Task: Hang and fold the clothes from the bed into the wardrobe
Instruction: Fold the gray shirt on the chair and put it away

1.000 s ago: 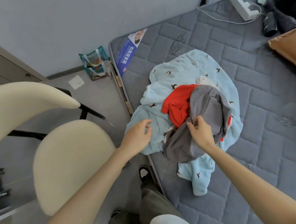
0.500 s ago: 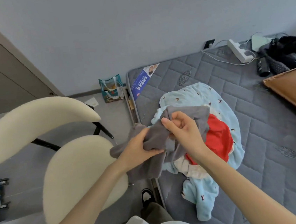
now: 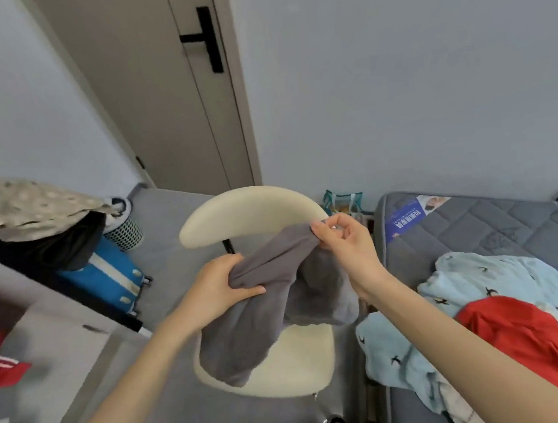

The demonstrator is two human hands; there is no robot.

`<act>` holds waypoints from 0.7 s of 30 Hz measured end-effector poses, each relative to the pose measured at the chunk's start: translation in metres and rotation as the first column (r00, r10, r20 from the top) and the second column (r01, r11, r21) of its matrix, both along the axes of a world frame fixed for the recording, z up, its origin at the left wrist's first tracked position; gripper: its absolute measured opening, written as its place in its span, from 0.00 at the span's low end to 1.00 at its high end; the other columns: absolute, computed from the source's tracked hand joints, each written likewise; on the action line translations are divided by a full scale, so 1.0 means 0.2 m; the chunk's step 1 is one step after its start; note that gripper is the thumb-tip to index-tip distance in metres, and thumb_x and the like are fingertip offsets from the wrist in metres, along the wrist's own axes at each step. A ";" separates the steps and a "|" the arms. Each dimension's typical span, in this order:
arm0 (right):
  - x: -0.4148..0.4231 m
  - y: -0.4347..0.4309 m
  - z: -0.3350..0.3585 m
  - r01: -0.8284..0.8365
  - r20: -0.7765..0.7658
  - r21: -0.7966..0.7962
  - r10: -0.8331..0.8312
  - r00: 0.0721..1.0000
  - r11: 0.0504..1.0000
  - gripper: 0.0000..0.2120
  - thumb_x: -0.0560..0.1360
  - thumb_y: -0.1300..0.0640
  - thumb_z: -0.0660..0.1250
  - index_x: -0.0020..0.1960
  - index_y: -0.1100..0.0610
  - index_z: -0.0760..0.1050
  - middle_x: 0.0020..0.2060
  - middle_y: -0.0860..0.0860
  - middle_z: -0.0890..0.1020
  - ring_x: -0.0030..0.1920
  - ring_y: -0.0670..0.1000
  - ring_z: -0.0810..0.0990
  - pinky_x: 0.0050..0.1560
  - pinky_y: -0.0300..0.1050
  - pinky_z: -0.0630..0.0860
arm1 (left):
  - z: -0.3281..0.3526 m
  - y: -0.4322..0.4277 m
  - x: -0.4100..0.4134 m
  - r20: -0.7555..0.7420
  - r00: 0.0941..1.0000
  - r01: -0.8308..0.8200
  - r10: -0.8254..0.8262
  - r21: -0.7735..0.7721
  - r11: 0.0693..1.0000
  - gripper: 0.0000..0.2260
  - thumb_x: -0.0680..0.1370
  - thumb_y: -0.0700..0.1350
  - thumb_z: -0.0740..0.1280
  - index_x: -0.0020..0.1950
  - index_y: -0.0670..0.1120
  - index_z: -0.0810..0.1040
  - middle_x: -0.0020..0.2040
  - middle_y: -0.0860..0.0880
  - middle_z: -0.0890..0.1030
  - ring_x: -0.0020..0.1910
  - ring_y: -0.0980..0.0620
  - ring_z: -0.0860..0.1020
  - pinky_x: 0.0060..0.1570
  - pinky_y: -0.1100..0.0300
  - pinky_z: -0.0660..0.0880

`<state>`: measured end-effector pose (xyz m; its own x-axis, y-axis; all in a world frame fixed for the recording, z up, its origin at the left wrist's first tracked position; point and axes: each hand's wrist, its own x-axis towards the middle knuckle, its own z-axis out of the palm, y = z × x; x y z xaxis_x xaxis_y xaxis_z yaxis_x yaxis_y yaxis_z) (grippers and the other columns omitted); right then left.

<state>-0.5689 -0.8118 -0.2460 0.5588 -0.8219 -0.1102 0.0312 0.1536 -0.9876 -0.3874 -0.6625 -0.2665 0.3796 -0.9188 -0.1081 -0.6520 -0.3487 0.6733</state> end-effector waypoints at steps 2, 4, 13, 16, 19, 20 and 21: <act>0.13 0.07 0.02 -0.063 -0.043 -0.065 0.060 0.997 0.996 0.11 0.77 0.56 0.69 0.43 0.63 0.71 0.33 0.57 0.71 0.37 0.52 0.68 0.43 0.44 0.69 | 0.03 0.15 0.11 0.193 0.979 -0.065 0.063 0.002 0.998 0.19 0.67 0.60 0.75 0.37 0.48 0.71 0.37 0.51 0.73 0.41 0.48 0.73 0.44 0.51 0.70; 0.25 0.14 0.03 -0.091 -0.092 -0.146 0.078 0.993 0.985 0.12 0.77 0.55 0.69 0.40 0.60 0.70 0.30 0.54 0.69 0.34 0.50 0.67 0.38 0.38 0.68 | 0.05 0.30 0.21 0.133 0.984 -0.118 0.117 0.003 0.993 0.21 0.65 0.64 0.74 0.37 0.50 0.71 0.36 0.54 0.72 0.39 0.53 0.73 0.42 0.54 0.69; 0.66 0.42 0.01 -0.209 -0.164 -0.156 0.184 0.969 0.965 0.11 0.80 0.57 0.64 0.41 0.61 0.68 0.36 0.53 0.73 0.37 0.48 0.73 0.34 0.42 0.80 | 0.13 0.76 0.47 0.070 0.934 -0.352 0.349 0.033 0.935 0.11 0.77 0.60 0.64 0.42 0.54 0.71 0.36 0.52 0.77 0.36 0.58 0.76 0.41 0.55 0.72; 0.74 0.47 0.04 -0.314 -0.196 -0.015 0.305 0.932 0.949 0.04 0.80 0.61 0.63 0.51 0.62 0.74 0.41 0.56 0.79 0.39 0.48 0.78 0.40 0.39 0.81 | 0.19 0.78 0.50 -0.378 0.799 -0.502 0.467 0.007 0.865 0.07 0.78 0.54 0.66 0.50 0.51 0.76 0.50 0.53 0.79 0.48 0.63 0.76 0.50 0.66 0.71; 0.77 0.55 0.06 -0.520 -0.335 -0.029 0.482 0.810 0.854 0.12 0.79 0.63 0.64 0.62 0.60 0.73 0.53 0.57 0.82 0.48 0.49 0.79 0.47 0.37 0.78 | 0.24 0.76 0.55 -0.614 0.576 -0.674 0.540 0.018 0.739 0.10 0.79 0.49 0.67 0.53 0.43 0.76 0.52 0.42 0.79 0.49 0.49 0.77 0.53 0.56 0.72; 0.76 0.59 0.07 -0.593 -0.375 -0.027 0.541 0.753 0.805 0.13 0.79 0.64 0.64 0.62 0.60 0.73 0.56 0.57 0.81 0.50 0.49 0.79 0.51 0.41 0.78 | 0.25 0.75 0.56 -0.654 0.526 -0.707 0.544 0.019 0.707 0.08 0.79 0.47 0.66 0.49 0.43 0.75 0.47 0.42 0.78 0.46 0.48 0.77 0.49 0.56 0.71; 0.74 0.62 0.07 -0.679 -0.398 -0.011 0.620 0.677 0.734 0.14 0.78 0.65 0.65 0.62 0.59 0.73 0.58 0.57 0.80 0.52 0.49 0.79 0.55 0.44 0.77 | 0.26 0.74 0.57 -0.684 0.482 -0.739 0.548 0.018 0.674 0.07 0.79 0.46 0.66 0.45 0.44 0.73 0.43 0.42 0.76 0.42 0.49 0.75 0.44 0.58 0.71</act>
